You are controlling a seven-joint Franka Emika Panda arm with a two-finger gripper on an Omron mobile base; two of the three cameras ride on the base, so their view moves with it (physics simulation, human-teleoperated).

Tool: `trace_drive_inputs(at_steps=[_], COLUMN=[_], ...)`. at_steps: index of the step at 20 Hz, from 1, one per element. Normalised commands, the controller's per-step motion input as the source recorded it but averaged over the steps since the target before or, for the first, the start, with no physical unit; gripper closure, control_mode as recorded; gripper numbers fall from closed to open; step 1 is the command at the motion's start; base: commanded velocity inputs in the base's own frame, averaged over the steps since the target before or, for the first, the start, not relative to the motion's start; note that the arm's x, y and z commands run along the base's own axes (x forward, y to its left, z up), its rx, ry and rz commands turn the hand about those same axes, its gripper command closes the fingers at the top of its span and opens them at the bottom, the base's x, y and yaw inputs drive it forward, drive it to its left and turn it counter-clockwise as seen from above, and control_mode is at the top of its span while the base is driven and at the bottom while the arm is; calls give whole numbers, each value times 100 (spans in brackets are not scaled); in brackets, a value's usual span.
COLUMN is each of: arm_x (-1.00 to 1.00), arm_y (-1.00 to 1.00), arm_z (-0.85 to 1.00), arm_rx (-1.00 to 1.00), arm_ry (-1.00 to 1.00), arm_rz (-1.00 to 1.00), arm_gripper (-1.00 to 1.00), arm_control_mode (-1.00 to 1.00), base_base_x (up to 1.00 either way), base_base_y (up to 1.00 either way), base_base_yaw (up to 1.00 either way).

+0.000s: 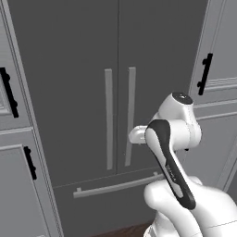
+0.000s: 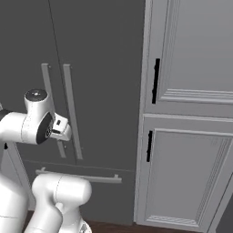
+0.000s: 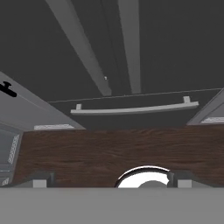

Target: Grab a lemon wedge from the fridge and one ice cube from the ice bowl, and put them in the glass of lemonade.

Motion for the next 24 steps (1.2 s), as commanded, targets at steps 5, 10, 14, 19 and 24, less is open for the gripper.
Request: trace_drive_inputs(at_steps=[5, 10, 14, 19, 24], arm_x=[0, 0, 0, 0, 0], arm_y=[0, 0, 0, 0, 0], arm_z=[0, 0, 0, 0, 0], arm_rx=[0, 0, 0, 0, 0], arm_ry=[0, 0, 0, 0, 0], arm_rz=[0, 0, 0, 0, 0], arm_gripper=[-100, -100, -100, -100, -100], arm_control_mode=[100, 100, 100, 100, 100], base_base_x=[-33, -41, -46, -13, 0], base_base_y=[0, -2, -9, 0, 0], base_base_yaw=[0, 0, 0, 0, 0])
